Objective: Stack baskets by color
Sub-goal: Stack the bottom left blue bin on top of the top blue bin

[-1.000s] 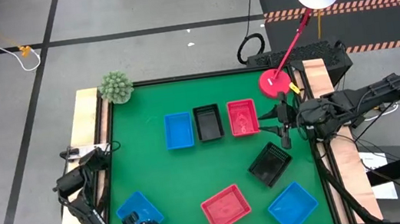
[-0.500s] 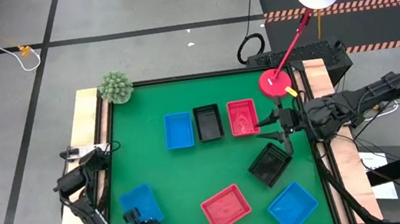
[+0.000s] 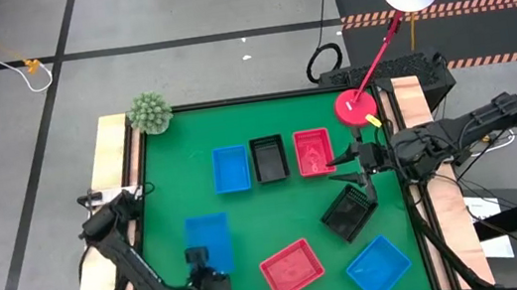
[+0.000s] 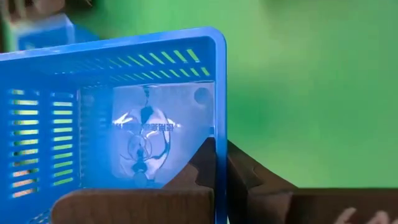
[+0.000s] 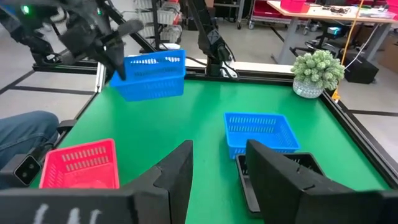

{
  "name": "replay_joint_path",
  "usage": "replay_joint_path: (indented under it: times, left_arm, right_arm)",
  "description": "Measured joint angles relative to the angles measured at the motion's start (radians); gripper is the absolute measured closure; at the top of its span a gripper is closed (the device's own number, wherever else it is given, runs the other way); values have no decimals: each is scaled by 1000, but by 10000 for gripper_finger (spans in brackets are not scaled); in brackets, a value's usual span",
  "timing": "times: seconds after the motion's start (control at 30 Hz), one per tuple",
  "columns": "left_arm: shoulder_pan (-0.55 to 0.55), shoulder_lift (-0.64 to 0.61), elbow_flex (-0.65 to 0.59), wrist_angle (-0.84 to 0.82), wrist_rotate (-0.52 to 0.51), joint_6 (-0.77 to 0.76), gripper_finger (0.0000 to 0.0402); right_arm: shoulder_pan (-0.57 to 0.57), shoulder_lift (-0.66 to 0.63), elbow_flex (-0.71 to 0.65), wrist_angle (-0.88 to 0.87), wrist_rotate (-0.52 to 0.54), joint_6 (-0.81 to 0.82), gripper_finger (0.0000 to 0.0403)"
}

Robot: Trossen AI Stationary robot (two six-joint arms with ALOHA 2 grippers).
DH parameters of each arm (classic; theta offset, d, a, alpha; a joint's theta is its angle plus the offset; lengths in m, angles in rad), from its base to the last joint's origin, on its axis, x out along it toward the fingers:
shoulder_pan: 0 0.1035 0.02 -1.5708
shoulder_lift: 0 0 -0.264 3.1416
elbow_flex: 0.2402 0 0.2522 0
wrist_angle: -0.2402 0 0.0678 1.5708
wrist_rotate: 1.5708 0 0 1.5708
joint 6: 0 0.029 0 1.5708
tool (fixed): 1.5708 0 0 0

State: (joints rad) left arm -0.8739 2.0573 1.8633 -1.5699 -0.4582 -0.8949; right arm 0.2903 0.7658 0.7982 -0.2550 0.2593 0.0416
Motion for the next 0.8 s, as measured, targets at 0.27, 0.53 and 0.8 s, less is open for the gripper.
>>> replay_joint_path:
  times: [0.27, 0.53, 0.8]
  left_arm:
    - [99, -111, 22, -2, -168, 207, 397]
    - [180, -162, 22, -2, -287, 307, 397]
    - [309, -163, 21, 0, -301, 452, 395]
  right_arm:
    - [44, 9, 0, 89, 3, 2, 261]
    - [61, 85, 23, 147, 4, -11, 261]
    - [62, 181, 72, 101, 1, -31, 261]
